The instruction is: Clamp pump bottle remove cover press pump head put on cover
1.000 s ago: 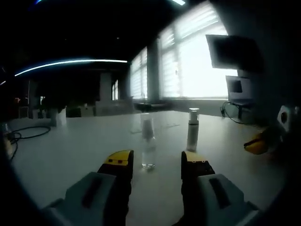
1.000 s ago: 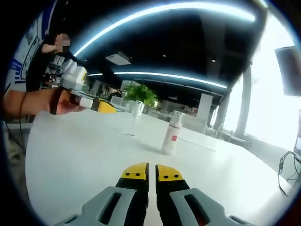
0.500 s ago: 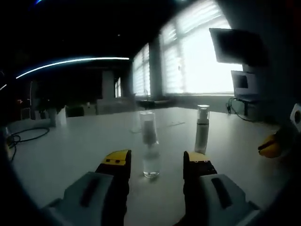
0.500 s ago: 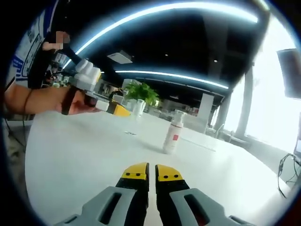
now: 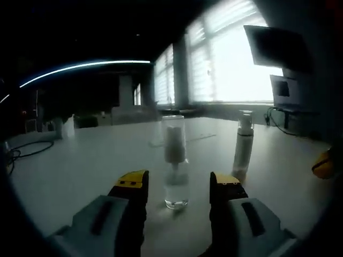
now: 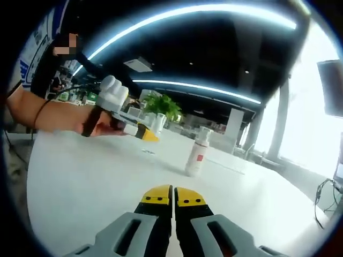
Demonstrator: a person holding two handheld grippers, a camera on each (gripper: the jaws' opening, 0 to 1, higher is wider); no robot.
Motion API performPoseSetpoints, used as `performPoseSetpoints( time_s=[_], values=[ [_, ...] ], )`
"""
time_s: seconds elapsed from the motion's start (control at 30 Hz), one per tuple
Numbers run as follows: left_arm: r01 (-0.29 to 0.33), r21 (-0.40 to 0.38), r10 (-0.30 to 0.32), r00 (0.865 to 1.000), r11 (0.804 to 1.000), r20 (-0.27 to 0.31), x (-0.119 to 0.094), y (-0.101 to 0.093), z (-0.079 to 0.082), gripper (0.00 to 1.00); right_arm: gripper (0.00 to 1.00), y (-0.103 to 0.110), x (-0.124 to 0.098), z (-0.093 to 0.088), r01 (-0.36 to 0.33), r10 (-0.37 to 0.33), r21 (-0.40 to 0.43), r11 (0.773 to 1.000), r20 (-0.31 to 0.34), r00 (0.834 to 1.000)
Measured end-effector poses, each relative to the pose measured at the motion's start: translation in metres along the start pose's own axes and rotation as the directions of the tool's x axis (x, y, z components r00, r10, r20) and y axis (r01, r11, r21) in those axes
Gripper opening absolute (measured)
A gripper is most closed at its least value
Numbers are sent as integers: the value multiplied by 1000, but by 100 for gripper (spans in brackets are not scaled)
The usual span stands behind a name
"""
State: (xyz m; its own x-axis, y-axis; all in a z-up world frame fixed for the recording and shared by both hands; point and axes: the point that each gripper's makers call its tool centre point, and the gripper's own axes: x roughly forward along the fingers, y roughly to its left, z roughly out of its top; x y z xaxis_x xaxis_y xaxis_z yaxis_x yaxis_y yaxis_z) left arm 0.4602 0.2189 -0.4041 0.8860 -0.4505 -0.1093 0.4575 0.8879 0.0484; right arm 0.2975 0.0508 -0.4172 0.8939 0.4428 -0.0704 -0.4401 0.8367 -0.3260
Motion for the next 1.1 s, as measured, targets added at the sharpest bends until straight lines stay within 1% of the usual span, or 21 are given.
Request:
performPoseSetpoints(
  time_s=[0.07,0.2,0.4,0.47,0.53,0.63,0.77,0.9,1.0,1.1],
  values=[
    [-9,6,9,1000,1000,1,5,2,-1,37,0,0,0,0,0,0,0,1000,0,1000],
    [-16,-9,16,1000,1000,-1,11,6,-4,37,0,0,0,-1,1,-1,-6,1000,-7,1000],
    [-21,-6,21,999,1000,27,13,7,0,35,0,0,-1,-1,-2,2,-12,1000,-8,1000],
    [-9,2,9,999,1000,37,15,5,2,35,0,1,-1,-1,-3,3,-14,1000,-8,1000],
    [-8,3,8,999,1000,34,16,6,0,35,0,1,-1,-1,-2,2,-17,1000,-10,1000],
    [-4,-22,5,1000,1000,28,19,4,-6,34,0,1,-1,-1,-2,2,-17,1000,-9,1000],
    [9,-25,-8,1000,1000,18,22,0,-11,33,0,1,-1,-1,-2,2,-21,1000,-10,1000],
    [8,-22,-8,1000,1000,25,22,-2,-8,32,0,1,-1,-2,-2,2,-30,1000,-16,1000],
    [9,-28,-8,1000,1000,24,28,4,-9,31,0,1,0,-3,-3,2,-33,999,-18,1000],
    [6,-24,-6,1000,1000,27,28,3,-9,29,0,1,0,-3,-1,1,-36,999,-19,1000]
  ],
)
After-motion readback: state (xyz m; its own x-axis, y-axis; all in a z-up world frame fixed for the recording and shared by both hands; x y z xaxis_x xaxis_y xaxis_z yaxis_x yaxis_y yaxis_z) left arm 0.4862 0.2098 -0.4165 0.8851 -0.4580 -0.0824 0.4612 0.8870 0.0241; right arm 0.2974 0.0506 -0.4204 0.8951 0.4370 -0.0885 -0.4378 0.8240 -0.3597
